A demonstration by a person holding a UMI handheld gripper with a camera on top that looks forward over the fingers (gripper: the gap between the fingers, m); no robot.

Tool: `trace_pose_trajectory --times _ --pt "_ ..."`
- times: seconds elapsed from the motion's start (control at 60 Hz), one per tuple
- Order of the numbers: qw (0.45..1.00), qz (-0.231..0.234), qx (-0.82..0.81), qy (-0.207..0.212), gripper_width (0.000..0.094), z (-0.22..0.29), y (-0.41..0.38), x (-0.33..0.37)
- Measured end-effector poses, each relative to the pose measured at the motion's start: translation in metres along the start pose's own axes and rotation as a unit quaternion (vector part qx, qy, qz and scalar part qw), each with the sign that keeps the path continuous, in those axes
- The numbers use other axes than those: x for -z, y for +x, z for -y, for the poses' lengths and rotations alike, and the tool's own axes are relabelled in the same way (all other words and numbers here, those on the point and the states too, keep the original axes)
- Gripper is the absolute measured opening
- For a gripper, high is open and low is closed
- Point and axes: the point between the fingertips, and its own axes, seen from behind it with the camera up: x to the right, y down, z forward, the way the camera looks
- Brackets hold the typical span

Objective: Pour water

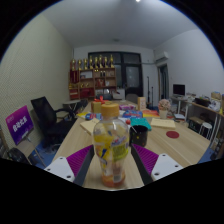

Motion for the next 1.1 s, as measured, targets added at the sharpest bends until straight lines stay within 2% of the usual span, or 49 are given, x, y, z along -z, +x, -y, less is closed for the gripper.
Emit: trace_pose_trajectory --times 0.083,0.133,0.167,0.267,0.333,0.4,0.417,0.433,0.5,0.533,0.633,0.717,0.767,0.85,0.883,0.967,1.0,1.1 --pt "1.0 0.007 0.01 0.027 0.0806 0.01 -0.002 -0.022" --pt "1.0 0.011 0.02 0.021 0.0588 0.007 0.0 -0.031" --pt "0.999 0.013 0.023 0.033 0.0577 0.011 0.0 -0.034" --pt "0.998 0.026 0.039 0.032 0.0548 0.012 -0.008 -0.042" --pt "0.998 0.038 0.04 0.021 0.0539 0.01 -0.006 -0.05" --pt "0.997 0.061 0.037 0.003 0.048 0.01 -0.017 -0.05" --pt "0.997 0.069 0.031 -0.002 0.0506 0.01 -0.02 -0.051" --pt "0.997 0.076 0.022 -0.009 0.0445 0.01 -0.025 -0.053" --pt "0.993 0.109 -0.018 -0.028 0.0443 0.012 -0.039 -0.063" --pt "0.991 0.127 -0.037 -0.034 0.0417 0.025 -0.048 -0.067" --pt "0.966 0.167 -0.195 -0.038 0.0417 0.074 -0.072 -0.088" --pt "0.909 0.2 -0.363 -0.052 0.0414 0.108 -0.057 -0.116" --pt "0.858 0.195 -0.471 -0.067 0.0413 0.125 -0.06 -0.123" --pt "0.731 0.207 -0.644 -0.089 0.0415 0.124 -0.033 -0.154" --pt "0.674 0.196 -0.706 -0.099 0.041 0.135 -0.032 -0.152" --pt "0.56 0.216 -0.793 -0.103 0.0413 0.124 -0.016 -0.167" --pt "0.519 0.217 -0.82 -0.106 0.0416 0.138 -0.012 -0.155" --pt "0.458 0.222 -0.856 -0.089 0.0414 0.13 -0.009 -0.161"
